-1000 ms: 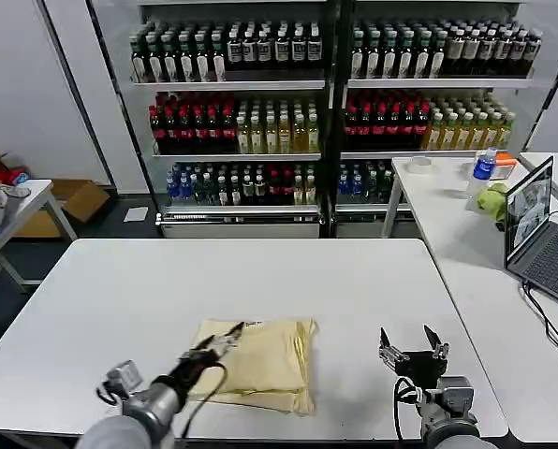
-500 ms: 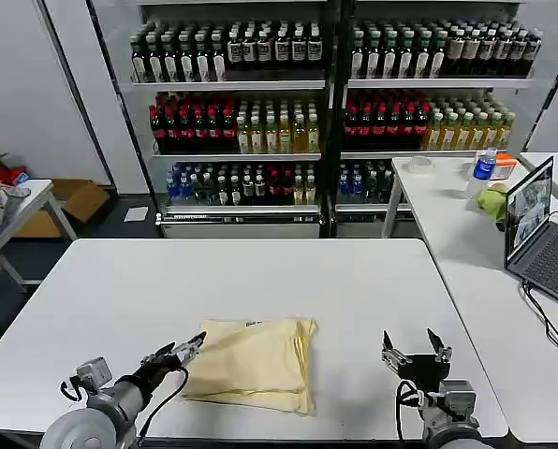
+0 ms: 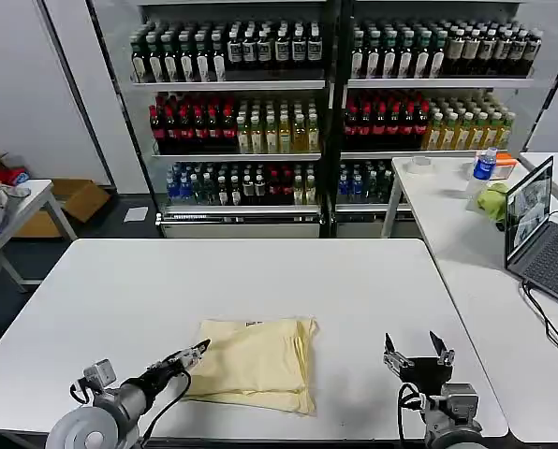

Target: Fold and organize the clothes.

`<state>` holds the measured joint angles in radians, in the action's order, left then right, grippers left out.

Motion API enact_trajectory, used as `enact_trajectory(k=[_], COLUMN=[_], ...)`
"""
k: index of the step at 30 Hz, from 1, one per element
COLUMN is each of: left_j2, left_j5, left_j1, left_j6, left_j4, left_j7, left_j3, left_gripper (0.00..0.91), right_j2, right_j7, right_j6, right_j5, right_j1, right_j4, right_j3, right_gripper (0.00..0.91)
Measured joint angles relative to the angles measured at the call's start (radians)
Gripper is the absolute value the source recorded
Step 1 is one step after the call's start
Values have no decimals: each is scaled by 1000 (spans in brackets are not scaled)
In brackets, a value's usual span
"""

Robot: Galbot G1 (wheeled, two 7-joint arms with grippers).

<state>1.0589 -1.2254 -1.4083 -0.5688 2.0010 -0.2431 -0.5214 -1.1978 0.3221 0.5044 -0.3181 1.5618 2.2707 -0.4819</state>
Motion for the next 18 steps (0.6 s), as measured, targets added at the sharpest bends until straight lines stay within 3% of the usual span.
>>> enact_trajectory(k=[11, 12, 13, 14, 15, 17, 18], left_j2=[46, 51, 56, 61, 65, 74, 78], left_j5=[-14, -12, -11, -10, -9, -6, -6], left_j1=[41, 45, 50, 54, 57, 62, 63], left_j6=[-1, -1, 0, 0, 0, 2, 3], left_j4=[-35, -39, -45, -49, -54, -62, -66], left_j7=[19, 21, 23, 25, 27, 31, 34], left_j3=[40, 43, 47, 50, 53, 59, 62], left_gripper=[907, 877, 665, 524, 272, 71, 20], right_j2=[2, 2, 2, 2, 3, 4, 4], right_j7=[1, 1, 1, 1, 1, 1, 1], right_j6=[10, 10, 10, 10, 10, 10, 10], right_j5=[0, 0, 0, 0, 0, 0, 0], right_j1=[15, 17, 19, 20, 22, 25, 25], right_j4=[12, 13, 14, 14, 15, 18, 19], right_j3=[-9, -10, -12, -13, -14, -17, -19], right_gripper=[907, 907, 907, 907, 907, 907, 907])
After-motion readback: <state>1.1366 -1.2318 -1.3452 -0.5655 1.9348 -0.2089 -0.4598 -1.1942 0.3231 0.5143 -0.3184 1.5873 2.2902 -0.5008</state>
